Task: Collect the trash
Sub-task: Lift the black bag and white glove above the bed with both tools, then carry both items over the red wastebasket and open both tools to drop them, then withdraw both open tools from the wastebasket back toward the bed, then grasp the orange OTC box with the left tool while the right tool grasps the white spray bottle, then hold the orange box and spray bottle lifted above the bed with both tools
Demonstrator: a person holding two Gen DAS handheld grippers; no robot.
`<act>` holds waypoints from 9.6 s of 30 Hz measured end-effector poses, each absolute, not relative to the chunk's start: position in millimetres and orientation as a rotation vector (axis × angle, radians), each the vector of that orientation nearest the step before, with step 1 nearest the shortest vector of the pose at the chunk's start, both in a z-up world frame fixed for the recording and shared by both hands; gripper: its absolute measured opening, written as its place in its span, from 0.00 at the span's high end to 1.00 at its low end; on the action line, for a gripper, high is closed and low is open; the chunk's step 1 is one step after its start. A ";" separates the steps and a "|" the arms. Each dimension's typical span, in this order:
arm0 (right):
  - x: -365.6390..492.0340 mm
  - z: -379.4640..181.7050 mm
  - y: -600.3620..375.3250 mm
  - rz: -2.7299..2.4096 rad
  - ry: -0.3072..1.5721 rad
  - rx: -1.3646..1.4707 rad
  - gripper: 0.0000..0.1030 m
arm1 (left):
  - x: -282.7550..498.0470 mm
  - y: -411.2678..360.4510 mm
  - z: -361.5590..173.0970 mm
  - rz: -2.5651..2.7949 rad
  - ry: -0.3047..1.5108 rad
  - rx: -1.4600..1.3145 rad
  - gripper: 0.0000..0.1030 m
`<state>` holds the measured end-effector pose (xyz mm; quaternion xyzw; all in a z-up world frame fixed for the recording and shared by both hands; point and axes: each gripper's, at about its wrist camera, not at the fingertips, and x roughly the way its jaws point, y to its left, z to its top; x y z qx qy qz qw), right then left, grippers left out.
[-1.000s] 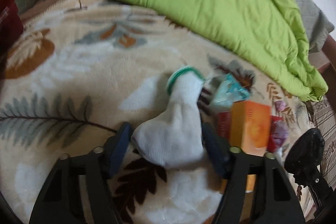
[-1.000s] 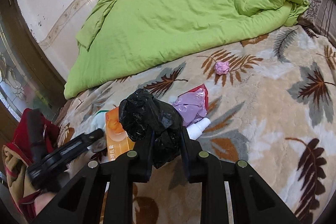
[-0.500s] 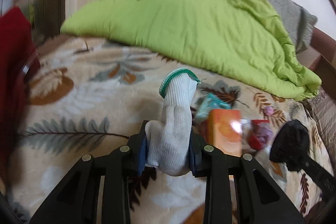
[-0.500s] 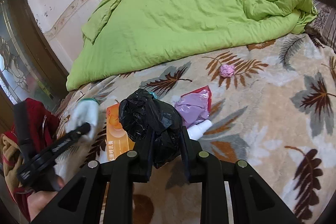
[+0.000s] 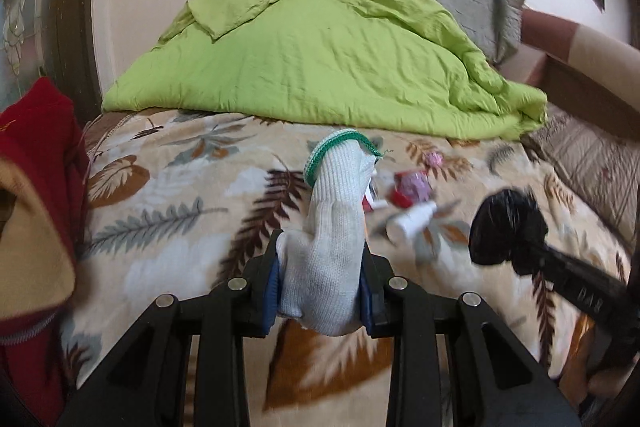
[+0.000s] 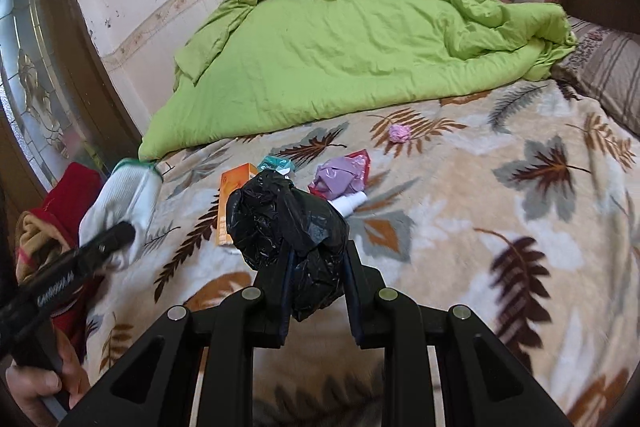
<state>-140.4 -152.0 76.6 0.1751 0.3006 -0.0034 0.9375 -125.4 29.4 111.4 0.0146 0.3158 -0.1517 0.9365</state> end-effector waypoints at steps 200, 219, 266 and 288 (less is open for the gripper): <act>-162.4 73.1 -170.9 -0.126 0.631 0.387 0.46 | 37.7 -24.5 37.5 -0.304 1.016 -0.081 0.57; -1.5 32.1 -176.2 -0.061 0.925 0.800 0.46 | -11.2 48.0 56.1 -0.215 0.858 -0.099 0.56; -38.5 56.1 -129.2 -0.114 0.701 0.140 0.64 | -23.5 5.4 64.2 -0.255 0.757 0.027 0.56; -39.5 55.9 -130.6 -0.102 0.700 0.166 0.64 | -29.9 -2.3 68.2 -0.238 0.710 0.097 0.56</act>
